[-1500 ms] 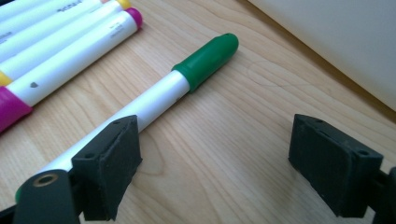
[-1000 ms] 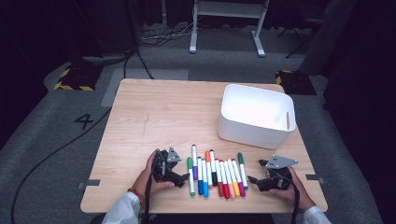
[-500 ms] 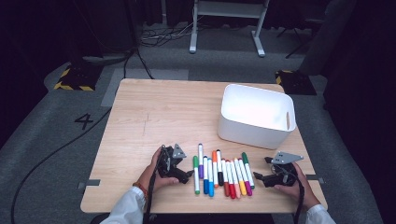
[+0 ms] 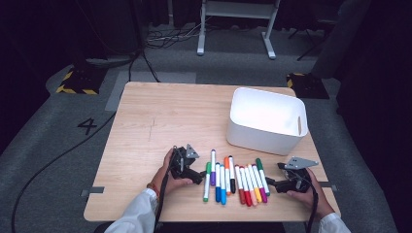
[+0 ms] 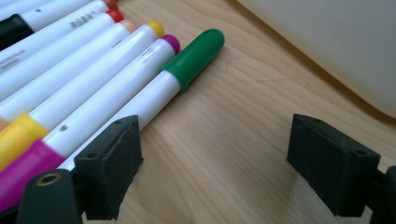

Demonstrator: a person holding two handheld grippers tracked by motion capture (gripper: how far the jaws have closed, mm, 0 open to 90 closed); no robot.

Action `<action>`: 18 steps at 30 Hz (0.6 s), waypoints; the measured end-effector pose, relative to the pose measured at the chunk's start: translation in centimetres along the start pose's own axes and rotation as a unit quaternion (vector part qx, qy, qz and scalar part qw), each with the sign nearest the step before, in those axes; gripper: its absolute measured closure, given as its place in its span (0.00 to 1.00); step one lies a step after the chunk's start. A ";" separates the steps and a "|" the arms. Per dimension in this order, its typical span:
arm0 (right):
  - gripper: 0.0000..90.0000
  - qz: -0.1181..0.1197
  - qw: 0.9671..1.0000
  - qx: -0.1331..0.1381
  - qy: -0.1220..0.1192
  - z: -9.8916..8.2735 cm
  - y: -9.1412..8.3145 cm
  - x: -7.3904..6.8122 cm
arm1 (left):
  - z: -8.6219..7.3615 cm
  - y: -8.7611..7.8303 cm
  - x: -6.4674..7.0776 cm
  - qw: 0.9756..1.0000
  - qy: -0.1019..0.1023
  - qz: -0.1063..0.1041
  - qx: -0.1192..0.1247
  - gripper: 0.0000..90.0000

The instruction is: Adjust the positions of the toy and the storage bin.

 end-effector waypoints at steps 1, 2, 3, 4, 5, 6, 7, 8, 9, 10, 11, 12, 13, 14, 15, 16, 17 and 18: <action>0.20 0.004 1.000 -0.003 -0.004 -0.2 -0.3 -0.2 | 0.4 0.4 0.5 1.000 0.000 -0.002 0.002 0.00; 0.21 0.004 1.000 -0.002 -0.009 -0.3 -0.4 -0.2 | 0.6 0.6 0.6 1.000 0.000 0.000 0.001 0.00; 0.21 0.004 1.000 -0.002 -0.009 -0.3 -0.4 -0.2 | 0.6 0.6 0.6 1.000 0.000 0.000 0.001 0.00; 0.21 -0.001 1.000 -0.005 -0.012 -0.5 -0.7 -0.1 | 0.9 0.9 0.8 1.000 -0.001 0.002 0.001 0.00; 0.21 -0.001 1.000 -0.005 -0.012 -0.5 -0.7 -0.1 | 0.9 0.9 0.8 1.000 -0.001 0.002 0.001 0.00; 0.21 0.001 1.000 -0.006 -0.013 -0.6 -0.8 0.0 | 1.0 1.0 1.0 1.000 0.000 0.000 0.001 0.00; 0.20 0.006 1.000 -0.004 -0.010 -1.0 -1.0 0.4 | 1.3 1.3 1.3 1.000 0.001 -0.003 0.002 0.00; 0.20 0.006 1.000 -0.006 -0.008 -1.0 -1.1 0.6 | 1.4 1.4 1.4 1.000 0.004 -0.004 0.000 0.00; 0.20 0.001 1.000 -0.007 -0.007 -1.0 -1.1 0.8 | 1.5 1.6 1.5 1.000 0.002 -0.003 0.003 0.00; 0.20 -0.005 1.000 -0.009 -0.008 -1.0 -1.2 1.0 | 1.7 1.7 1.6 1.000 0.004 -0.005 0.002 0.00; 0.20 -0.005 1.000 -0.009 -0.008 -1.0 -1.2 1.0 | 1.7 1.7 1.6 1.000 0.004 -0.005 0.002 0.00; 0.23 -0.012 1.000 -0.009 -0.013 -1.1 -1.4 1.2 | 1.9 1.9 1.7 1.000 0.005 -0.007 0.002 0.00; 0.24 -0.014 1.000 -0.008 -0.012 -1.1 -1.4 1.4 | 1.9 1.9 1.7 1.000 0.005 -0.007 0.002 0.00; 0.27 -0.017 1.000 -0.008 -0.008 -1.1 -1.4 1.6 | 2.1 2.1 1.8 1.000 0.010 -0.009 -0.002 0.00; 0.31 -0.023 1.000 -0.006 -0.005 -1.1 -1.5 1.8 | 2.1 2.1 1.8 1.000 0.010 -0.009 -0.002 0.00; 0.31 -0.023 1.000 -0.006 -0.005 -1.1 -1.5 1.8 | 2.3 2.2 1.9 1.000 0.011 -0.010 0.001 0.00; 0.33 -0.032 0.999 -0.005 0.000 -1.0 -1.5 2.0 | 2.4 2.3 2.0 1.000 0.010 -0.012 -0.001 0.00; 0.33 -0.041 0.999 -0.006 0.011 -1.0 -1.4 2.5 | 2.6 2.5 2.1 1.000 0.014 -0.015 0.000 0.00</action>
Point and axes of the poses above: each handheld gripper's, and its own axes: y roughly forward along the jaws, z roughly out of its top, x roughly to its right, the point moved 9 cm from there along y, roughly forward along the jaws, and after that the axes turned 7 degrees about -z, right-handed, at the moved point
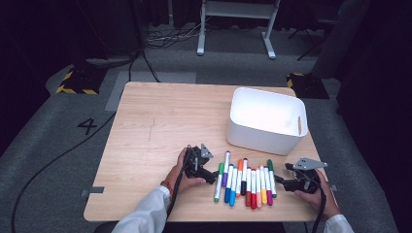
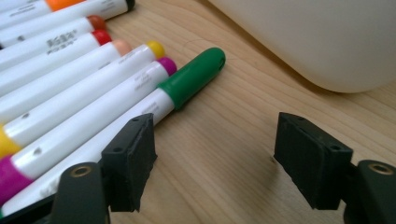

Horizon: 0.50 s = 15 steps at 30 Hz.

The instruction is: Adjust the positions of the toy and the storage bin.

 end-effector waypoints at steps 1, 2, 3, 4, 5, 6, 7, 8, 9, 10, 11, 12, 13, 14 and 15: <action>0.33 -0.001 1.000 0.002 0.003 0.0 0.0 0.1 | 0.2 0.1 0.0 1.000 0.002 -0.001 -0.002 0.00; 0.33 -0.001 1.000 0.002 0.003 0.0 0.0 0.1 | 0.2 0.1 0.0 1.000 0.002 -0.001 -0.002 0.00; 0.33 0.001 1.000 0.002 0.009 0.0 0.1 0.3 | 0.3 0.2 0.0 1.000 0.002 -0.006 -0.004 0.00; 0.33 0.001 1.000 0.002 0.009 0.0 0.1 0.3 | 0.3 0.2 0.0 1.000 0.002 -0.006 -0.004 0.00; 0.33 0.001 1.000 0.001 0.009 -0.1 0.1 0.3 | 0.3 0.2 0.0 1.000 0.005 -0.007 -0.004 0.00; 0.32 0.000 1.000 0.001 0.011 -0.1 0.1 0.4 | 0.3 0.2 -0.1 1.000 0.009 -0.008 -0.002 0.00; 0.32 0.000 1.000 0.002 0.013 -0.1 0.1 0.4 | 0.2 0.2 -0.1 1.000 0.009 -0.009 -0.002 0.01; 0.31 0.002 1.000 0.002 0.014 -0.1 0.2 0.4 | 0.2 0.0 -0.3 1.000 0.012 -0.010 -0.001 0.03; 0.30 0.003 1.000 0.002 0.016 -0.1 0.2 0.4 | 0.2 -0.1 -0.4 1.000 0.011 -0.011 0.000 0.03; 0.30 0.004 1.000 0.002 0.017 -0.1 0.2 0.5 | 0.2 -0.2 -0.6 1.000 0.007 -0.010 0.005 0.06; 0.29 0.007 1.000 0.003 0.022 -0.1 0.3 0.5 | 0.3 -0.4 -0.9 1.000 0.007 -0.010 0.005 0.11; 0.28 0.008 1.000 0.005 0.021 -0.1 0.4 0.5 | 0.3 -0.6 -1.0 1.000 0.004 -0.010 0.005 0.21; 0.28 0.008 1.000 0.005 0.021 -0.1 0.4 0.5 | 0.4 -0.7 -1.1 1.000 0.005 -0.014 0.005 0.20; 0.28 0.008 1.000 0.005 0.021 -0.1 0.4 0.5 | 0.6 -1.0 -1.2 1.000 0.011 -0.018 0.007 0.20; 0.28 0.008 1.000 0.007 0.021 -0.1 0.4 0.5 | 0.9 -1.4 -1.4 1.000 0.015 -0.019 0.016 0.19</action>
Point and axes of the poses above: each handheld gripper's, and its own axes: y roughly forward along the jaws, z roughly out of its top, x roughly to its right, the point moved 9 cm from there along y, roughly forward along the jaws, and after that the axes turned 7 degrees about -z, right-handed, at the moved point
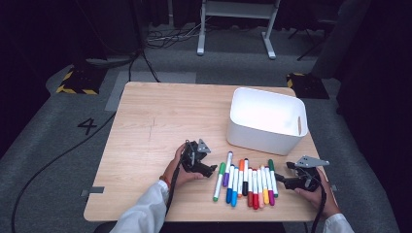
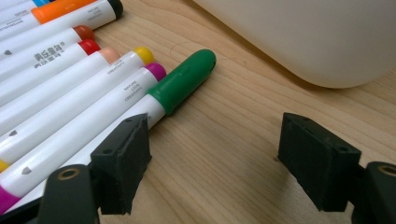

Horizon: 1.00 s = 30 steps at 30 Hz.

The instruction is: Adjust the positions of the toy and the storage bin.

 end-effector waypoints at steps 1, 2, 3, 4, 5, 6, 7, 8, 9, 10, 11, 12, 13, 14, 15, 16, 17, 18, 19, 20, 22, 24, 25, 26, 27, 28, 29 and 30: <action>0.28 0.000 1.000 0.000 0.000 0.0 0.0 0.0 | 0.2 -0.3 -0.1 1.000 0.003 -0.004 0.004 0.19; 0.28 0.000 1.000 0.000 0.000 0.0 0.0 0.0 | 0.7 -0.6 -0.2 1.000 0.000 -0.012 0.014 0.19; 0.28 0.000 1.000 0.000 0.000 0.0 0.0 0.0 | 1.1 -1.0 -0.4 1.000 0.002 -0.016 0.017 0.18; 0.28 0.001 1.000 0.001 0.000 0.0 0.0 0.0 | 1.4 -1.3 -0.5 1.000 0.007 -0.017 0.020 0.18; 0.28 0.001 1.000 0.002 -0.001 0.0 0.1 -0.1 | 2.5 -2.1 -0.8 0.999 0.019 -0.013 0.031 0.19; 0.28 0.001 1.000 0.002 -0.001 0.0 0.1 -0.1 | 2.5 -2.1 -0.8 0.999 0.019 -0.013 0.031 0.20; 0.28 0.002 1.000 0.003 -0.001 0.1 0.1 -0.1 | 3.2 -2.5 -0.7 0.999 0.021 -0.017 0.040 0.21; 0.28 0.002 1.000 0.003 -0.001 0.1 0.1 -0.1 | 4.2 -3.0 -0.7 0.998 0.028 -0.017 0.051 0.21; 0.28 0.002 1.000 0.003 0.000 0.1 0.1 -0.1 | 5.5 -3.6 -0.5 0.997 0.039 -0.018 0.064 0.21; 0.28 0.002 1.000 0.003 0.000 0.1 0.1 -0.1 | 5.5 -3.6 -0.5 0.997 0.039 -0.018 0.064 0.21; 0.28 0.002 1.000 0.003 0.000 0.1 0.1 -0.2 | 7.0 -4.1 -0.4 0.996 0.050 -0.018 0.073 0.21; 0.28 0.001 1.000 0.004 0.000 0.1 0.1 -0.2 | 7.7 -4.3 -0.4 0.996 0.054 -0.017 0.075 0.21; 0.28 0.001 1.000 0.004 0.000 0.1 0.1 -0.1 | 8.3 -4.5 -0.3 0.995 0.057 -0.018 0.077 0.21; 0.28 0.001 1.000 0.004 0.000 0.1 0.1 -0.1 | 8.3 -4.5 -0.3 0.995 0.057 -0.018 0.077 0.21; 0.28 0.001 1.000 0.004 0.000 0.1 0.1 -0.1 | 8.9 -4.7 -0.2 0.995 0.059 -0.020 0.081 0.21; 0.28 0.001 1.000 0.004 0.000 0.1 0.1 -0.1 | 9.4 -4.9 -0.1 0.994 0.066 -0.025 0.089 0.21; 0.27 0.001 1.000 0.004 0.000 0.1 0.1 -0.1 | 9.9 -5.2 0.0 0.992 0.069 -0.029 0.097 0.21; 0.27 0.001 1.000 0.004 0.001 0.1 0.1 -0.1 | 10.8 -5.5 0.1 0.990 0.076 -0.037 0.111 0.21; 0.27 0.001 1.000 0.004 0.001 0.1 0.1 -0.1 | 10.8 -5.5 0.1 0.990 0.076 -0.037 0.111 0.20; 0.27 0.001 1.000 0.004 0.001 0.1 0.1 -0.2 | 11.2 -5.6 0.2 0.990 0.078 -0.042 0.114 0.20; 0.27 0.001 1.000 0.005 0.001 0.1 0.2 -0.2 | 12.2 -6.0 0.4 0.987 0.096 -0.044 0.124 0.21; 0.26 0.002 1.000 0.005 0.001 0.1 0.2 -0.2 | 13.9 -6.6 1.1 0.982 0.113 -0.056 0.139 0.21; 0.26 0.002 1.000 0.005 0.001 0.1 0.2 -0.2 | 13.9 -6.6 1.1 0.982 0.113 -0.056 0.139 0.21; 0.27 0.002 1.000 0.005 0.001 0.1 0.2 -0.2 | 15.0 -6.8 1.7 0.980 0.124 -0.056 0.143 0.21; 0.27 0.002 1.000 0.005 0.001 0.1 0.2 -0.2 | 15.0 -6.8 1.7 0.980 0.124 -0.056 0.143 0.21; 0.27 0.002 1.000 0.005 0.001 0.1 0.2 -0.2 | 15.5 -6.8 2.0 0.980 0.130 -0.057 0.142 0.21; 0.27 0.002 1.000 0.005 0.001 0.1 0.2 -0.2 | 16.0 -6.8 2.3 0.979 0.136 -0.059 0.142 0.21; 0.27 0.002 1.000 0.005 0.001 0.1 0.2 -0.2 | 16.8 -6.7 2.9 0.978 0.145 -0.061 0.138 0.22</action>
Point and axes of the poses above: each handheld gripper's, and its own axes: y roughly forward along the jaws, z roughly out of its top, x roughly to its right, the point moved 9 cm from there along y, roughly forward along the jaws, and after that the axes turned 7 degrees about -z, right-handed, at the moved point
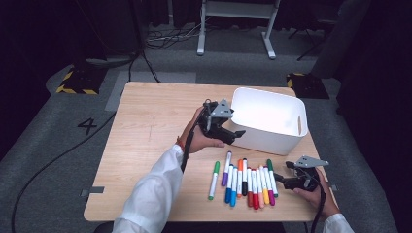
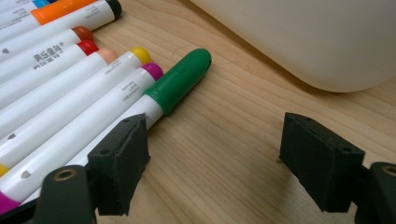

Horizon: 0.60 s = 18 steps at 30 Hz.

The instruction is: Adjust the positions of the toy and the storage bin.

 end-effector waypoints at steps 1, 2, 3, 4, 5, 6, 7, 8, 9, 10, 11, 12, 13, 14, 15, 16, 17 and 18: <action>0.27 0.000 1.000 0.000 0.000 0.0 0.0 0.0 | 0.4 0.3 0.1 1.000 0.003 -0.002 -0.002 0.22; 0.26 0.000 1.000 0.000 0.000 0.0 0.0 0.0 | 0.4 0.3 0.1 1.000 0.003 -0.002 -0.002 0.22; 0.27 0.000 1.000 0.000 0.000 0.0 0.0 0.0 | 0.9 1.0 0.4 1.000 0.006 -0.010 -0.005 0.22; 0.27 0.000 1.000 0.000 0.000 0.0 0.0 0.0 | 0.9 1.0 0.4 1.000 0.006 -0.010 -0.005 0.23; 0.27 0.000 1.000 0.000 0.000 0.0 0.0 0.0 | 1.1 1.4 0.5 1.000 0.006 -0.018 -0.008 0.23; 0.27 0.000 1.000 0.000 0.000 0.0 0.0 0.0 | 1.2 1.8 0.7 1.000 0.008 -0.023 -0.008 0.23; 0.27 0.000 1.000 0.000 0.000 0.0 0.0 0.0 | 1.3 2.2 0.8 0.999 0.008 -0.029 -0.010 0.23; 0.27 0.001 1.000 0.000 0.000 0.0 0.0 0.0 | 1.4 2.8 1.0 0.999 0.009 -0.036 -0.013 0.24; 0.27 0.001 1.000 0.000 0.000 0.0 0.0 0.0 | 1.4 3.7 1.1 0.999 0.007 -0.045 -0.016 0.26; 0.27 0.001 1.000 0.000 0.000 0.0 0.0 0.0 | 1.4 3.7 1.1 0.999 0.007 -0.045 -0.016 0.28; 0.26 0.001 1.000 0.000 0.000 0.0 0.0 0.0 | 1.4 4.8 1.2 0.999 0.006 -0.047 -0.023 0.28; 0.26 0.001 1.000 0.000 0.000 0.0 0.0 0.0 | 1.4 4.8 1.2 0.999 0.006 -0.047 -0.023 0.28; 0.26 0.001 1.000 0.000 0.000 0.0 0.0 0.0 | 1.4 5.7 1.3 0.998 0.008 -0.050 -0.029 0.29; 0.27 0.001 1.000 0.000 0.000 0.0 0.0 0.0 | 1.4 5.7 1.3 0.998 0.008 -0.050 -0.029 0.30; 0.26 0.001 1.000 0.000 0.000 0.0 0.0 0.0 | 1.3 6.6 1.5 0.997 0.002 -0.064 -0.032 0.31; 0.26 0.002 1.000 0.001 -0.001 0.0 0.0 0.0 | 1.3 7.1 1.6 0.997 -0.005 -0.077 -0.030 0.33; 0.26 0.002 1.000 0.000 -0.001 0.0 0.0 0.0 | 1.1 7.5 1.7 0.996 -0.013 -0.085 -0.032 0.37; 0.26 0.002 1.000 0.000 -0.001 0.0 0.0 0.0 | 0.8 7.9 1.7 0.995 -0.009 -0.086 -0.043 0.39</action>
Point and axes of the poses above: each handheld gripper's, and its own axes: y roughly forward along the jaws, z roughly out of its top, x roughly to its right, the point moved 9 cm from there along y, roughly forward along the jaws, and after that the axes turned 7 degrees about -z, right-handed, at the moved point
